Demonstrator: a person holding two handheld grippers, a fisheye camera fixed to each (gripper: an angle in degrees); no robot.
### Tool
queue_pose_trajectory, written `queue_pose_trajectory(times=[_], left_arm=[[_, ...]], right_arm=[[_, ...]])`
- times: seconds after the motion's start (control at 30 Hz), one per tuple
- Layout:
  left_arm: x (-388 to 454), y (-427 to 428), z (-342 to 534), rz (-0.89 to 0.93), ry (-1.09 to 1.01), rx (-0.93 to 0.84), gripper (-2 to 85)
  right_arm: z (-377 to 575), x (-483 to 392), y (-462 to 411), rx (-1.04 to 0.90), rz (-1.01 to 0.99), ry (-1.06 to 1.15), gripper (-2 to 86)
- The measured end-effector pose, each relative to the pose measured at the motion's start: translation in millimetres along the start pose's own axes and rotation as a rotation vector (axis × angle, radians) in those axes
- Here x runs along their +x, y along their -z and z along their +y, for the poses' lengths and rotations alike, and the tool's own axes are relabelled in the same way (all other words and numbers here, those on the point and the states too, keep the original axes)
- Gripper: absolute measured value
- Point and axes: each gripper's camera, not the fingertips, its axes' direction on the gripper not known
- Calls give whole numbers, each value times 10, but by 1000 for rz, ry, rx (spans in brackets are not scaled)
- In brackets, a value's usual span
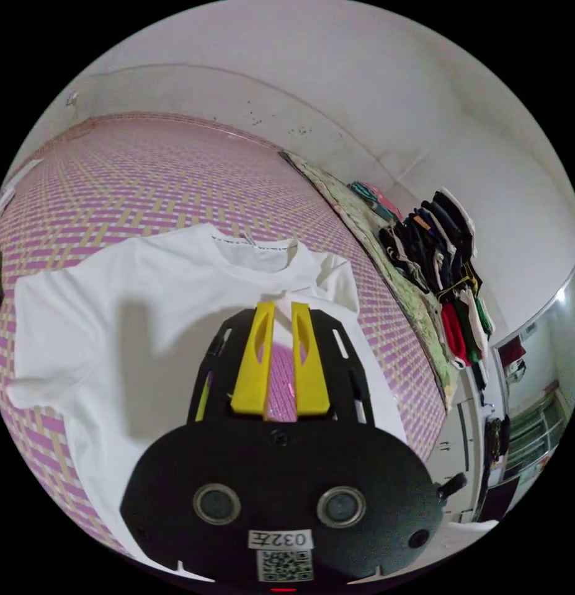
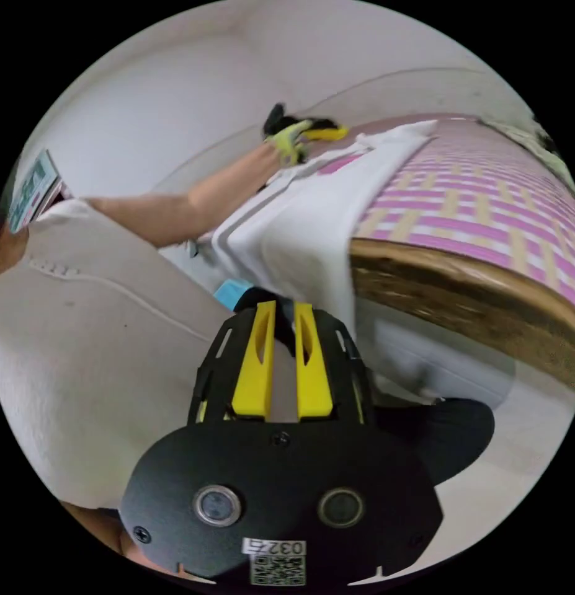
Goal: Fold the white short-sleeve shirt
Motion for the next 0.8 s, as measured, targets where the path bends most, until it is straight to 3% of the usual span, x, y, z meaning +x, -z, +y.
queue_pose_trajectory(times=[0.1, 0.2, 0.37, 0.47, 0.73, 0.8], left_arm=[[426, -17, 251, 64, -135, -47, 0], [752, -260, 496, 147, -193, -153, -4], [1101, -541, 782, 103, -276, -240, -8], [1091, -641, 839, 61, -258, -269, -13], [1045, -715, 862, 94, -186, -302, -10], [1034, -721, 832, 137, -161, -308, -11]], right_arm=[[12, 130, 102, 62, 24, -68, 85], [-112, 194, -190, -55, -45, -88, 103], [-230, 50, -432, -94, -110, -61, 79], [-254, -154, -319, -73, -84, -6, 3], [-209, -464, 310, -32, 59, -56, -5], [-248, -437, 331, -67, 16, -121, 7]])
